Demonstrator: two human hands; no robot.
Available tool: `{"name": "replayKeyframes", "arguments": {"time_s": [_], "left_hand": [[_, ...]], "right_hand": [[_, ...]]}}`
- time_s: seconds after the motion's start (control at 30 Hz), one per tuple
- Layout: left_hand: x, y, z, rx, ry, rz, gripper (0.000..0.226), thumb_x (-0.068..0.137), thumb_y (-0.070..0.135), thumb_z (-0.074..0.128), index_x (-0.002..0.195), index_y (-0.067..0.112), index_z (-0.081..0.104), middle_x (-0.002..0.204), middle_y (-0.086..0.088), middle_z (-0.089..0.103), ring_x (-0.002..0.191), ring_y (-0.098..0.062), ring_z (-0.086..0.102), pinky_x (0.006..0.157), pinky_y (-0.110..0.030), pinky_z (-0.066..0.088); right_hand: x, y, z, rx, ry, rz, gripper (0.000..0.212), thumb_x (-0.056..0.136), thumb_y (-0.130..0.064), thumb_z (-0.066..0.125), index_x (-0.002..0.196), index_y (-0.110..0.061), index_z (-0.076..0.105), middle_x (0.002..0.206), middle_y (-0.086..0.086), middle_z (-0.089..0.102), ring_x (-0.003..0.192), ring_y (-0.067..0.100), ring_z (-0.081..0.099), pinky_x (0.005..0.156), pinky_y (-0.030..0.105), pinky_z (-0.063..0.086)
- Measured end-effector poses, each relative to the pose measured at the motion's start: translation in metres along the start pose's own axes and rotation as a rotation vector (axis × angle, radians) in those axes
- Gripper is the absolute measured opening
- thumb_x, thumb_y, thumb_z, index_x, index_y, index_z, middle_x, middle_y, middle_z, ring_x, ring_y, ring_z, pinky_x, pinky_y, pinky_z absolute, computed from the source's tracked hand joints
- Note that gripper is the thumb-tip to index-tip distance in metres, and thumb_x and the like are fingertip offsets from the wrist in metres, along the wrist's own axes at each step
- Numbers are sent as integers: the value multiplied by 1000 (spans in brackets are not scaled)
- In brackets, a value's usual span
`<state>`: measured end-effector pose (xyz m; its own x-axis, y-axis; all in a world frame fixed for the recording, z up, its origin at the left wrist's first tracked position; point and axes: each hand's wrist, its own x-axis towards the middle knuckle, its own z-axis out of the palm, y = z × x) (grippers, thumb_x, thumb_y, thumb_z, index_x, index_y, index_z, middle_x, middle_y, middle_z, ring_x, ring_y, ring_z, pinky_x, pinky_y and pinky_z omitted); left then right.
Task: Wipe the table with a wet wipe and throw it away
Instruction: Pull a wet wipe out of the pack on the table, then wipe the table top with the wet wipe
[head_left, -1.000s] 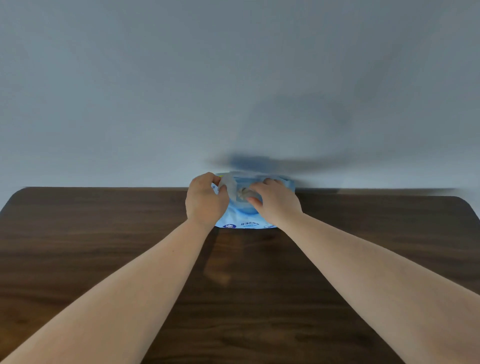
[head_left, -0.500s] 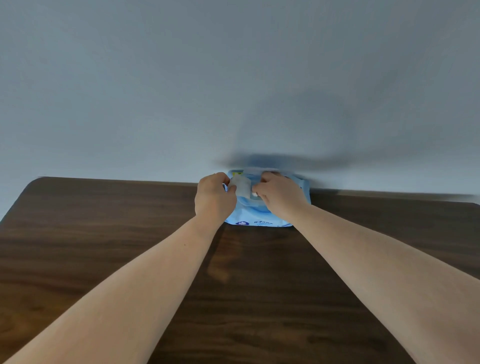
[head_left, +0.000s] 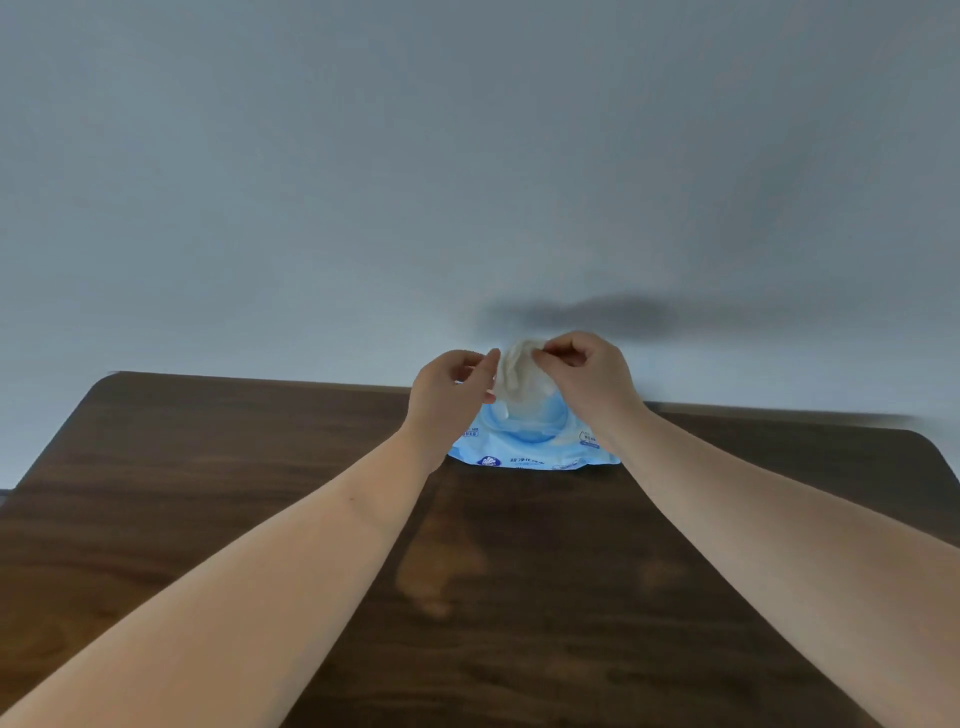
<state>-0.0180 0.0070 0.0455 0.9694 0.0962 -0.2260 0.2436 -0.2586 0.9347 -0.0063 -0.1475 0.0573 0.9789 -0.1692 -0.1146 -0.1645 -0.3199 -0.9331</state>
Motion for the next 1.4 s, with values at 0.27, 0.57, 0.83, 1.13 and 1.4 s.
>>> {"name": "replayKeyframes", "arguments": {"time_s": [0.27,0.57,0.83,1.13,1.4], "left_hand": [[-26,-8,-44,-101,-15,-105,11,86,23,68,93,15,66,93,-5,72,89,-17,70,82,-31,56],[-43,-48,-108,71,105,-279,34,85,17,68,116,15,52,102,-7,68,90,-16,66,81,-30,53],[-63,-69,-162,482,167,-216,37,94,33,52,127,16,52,121,-2,59,109,-21,57,89,-33,48],[-105,-140,-236,748,122,-378,45,96,37,47,137,19,44,137,-4,52,122,-25,51,94,-36,44],[-125,-190,-271,933,-19,-450,56,100,39,36,148,13,25,156,-6,24,143,-25,22,114,-43,28]], "right_hand": [[-20,-18,26,-48,-79,-34,16,89,-16,63,104,-20,61,79,5,58,61,18,57,53,20,46],[-43,-37,74,80,-80,4,28,90,-13,60,117,-21,56,80,1,56,68,14,55,74,37,56],[-60,-56,134,-252,-204,-312,35,87,-4,56,118,-20,56,92,2,63,92,19,57,77,28,42],[-121,3,215,-1044,-871,-754,42,91,-9,48,130,-25,44,113,8,57,100,28,59,78,42,55],[-135,37,235,-1058,-849,-814,39,101,-21,34,139,-18,40,135,1,49,135,16,31,92,33,44]]}}
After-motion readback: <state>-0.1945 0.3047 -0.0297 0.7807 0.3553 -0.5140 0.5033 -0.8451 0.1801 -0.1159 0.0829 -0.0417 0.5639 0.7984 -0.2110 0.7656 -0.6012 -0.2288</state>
